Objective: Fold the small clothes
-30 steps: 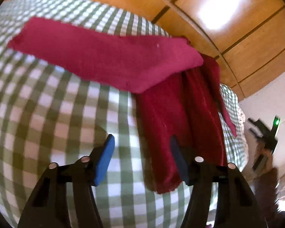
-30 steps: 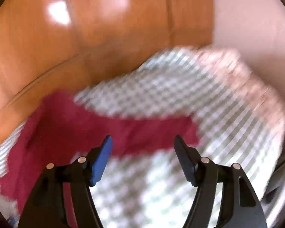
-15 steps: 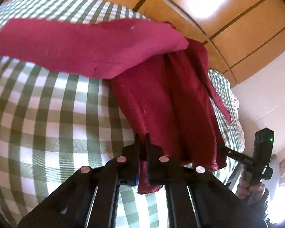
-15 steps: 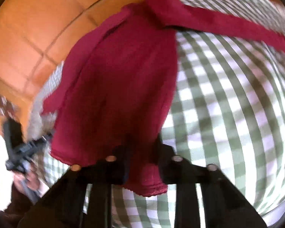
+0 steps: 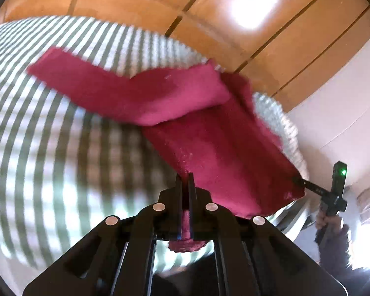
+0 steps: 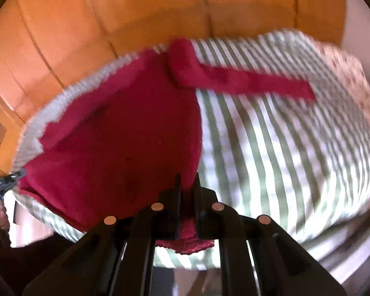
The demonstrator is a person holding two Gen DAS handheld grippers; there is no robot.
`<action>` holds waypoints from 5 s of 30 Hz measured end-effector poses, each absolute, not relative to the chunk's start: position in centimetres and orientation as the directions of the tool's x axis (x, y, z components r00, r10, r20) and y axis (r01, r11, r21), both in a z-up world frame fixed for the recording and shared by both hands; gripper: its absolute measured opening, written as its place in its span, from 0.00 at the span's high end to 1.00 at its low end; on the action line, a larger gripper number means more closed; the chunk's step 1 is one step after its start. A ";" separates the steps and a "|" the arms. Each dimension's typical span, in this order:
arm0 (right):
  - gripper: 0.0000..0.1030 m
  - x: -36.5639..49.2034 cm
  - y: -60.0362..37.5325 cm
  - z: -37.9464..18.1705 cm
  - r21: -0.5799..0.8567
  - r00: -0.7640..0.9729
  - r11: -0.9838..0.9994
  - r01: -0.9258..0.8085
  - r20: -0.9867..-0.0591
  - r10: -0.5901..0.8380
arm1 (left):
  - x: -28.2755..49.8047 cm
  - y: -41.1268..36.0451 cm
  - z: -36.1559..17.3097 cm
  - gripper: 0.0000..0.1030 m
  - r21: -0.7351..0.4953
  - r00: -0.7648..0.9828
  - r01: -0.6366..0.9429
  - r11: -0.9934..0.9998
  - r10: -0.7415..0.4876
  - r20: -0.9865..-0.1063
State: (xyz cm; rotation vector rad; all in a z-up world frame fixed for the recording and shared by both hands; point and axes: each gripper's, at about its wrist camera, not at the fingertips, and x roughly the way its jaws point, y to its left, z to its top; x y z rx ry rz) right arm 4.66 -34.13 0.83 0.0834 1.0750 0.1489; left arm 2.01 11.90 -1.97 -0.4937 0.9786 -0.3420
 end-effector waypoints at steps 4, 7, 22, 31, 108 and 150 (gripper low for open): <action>0.90 4.3 -34.9 -2.9 0.088 0.421 0.996 -0.005 -0.904 0.082 | 1.1 12.4 -5.2 0.97 -0.521 0.473 -0.029 0.853 -0.448 -0.759; 0.56 4.1 -35.1 -1.4 0.095 0.494 0.995 0.027 -0.867 0.069 | 0.9 15.0 -4.9 0.32 -0.509 0.527 -0.121 0.852 -0.380 -0.761; 0.32 5.5 -19.7 -1.5 0.291 0.410 0.917 -0.273 -0.827 0.384 | 13.4 30.0 -2.4 0.25 -0.192 0.619 -0.403 0.895 0.112 -0.777; 0.26 7.6 -17.5 -2.6 0.284 0.376 0.922 -0.263 -0.850 0.369 | 21.8 29.5 -6.9 0.76 -0.149 0.505 -0.302 0.942 0.025 -0.863; 0.54 11.6 -47.4 -1.8 0.521 0.655 0.774 0.359 -0.732 0.189 | 7.5 2.0 -2.3 0.34 -0.206 0.575 0.148 0.967 -0.254 -0.778; 0.32 18.6 -50.1 -2.2 0.462 0.584 0.852 0.247 -0.772 0.250 | 5.8 4.0 -3.8 0.10 -0.207 0.561 0.063 0.976 -0.206 -0.802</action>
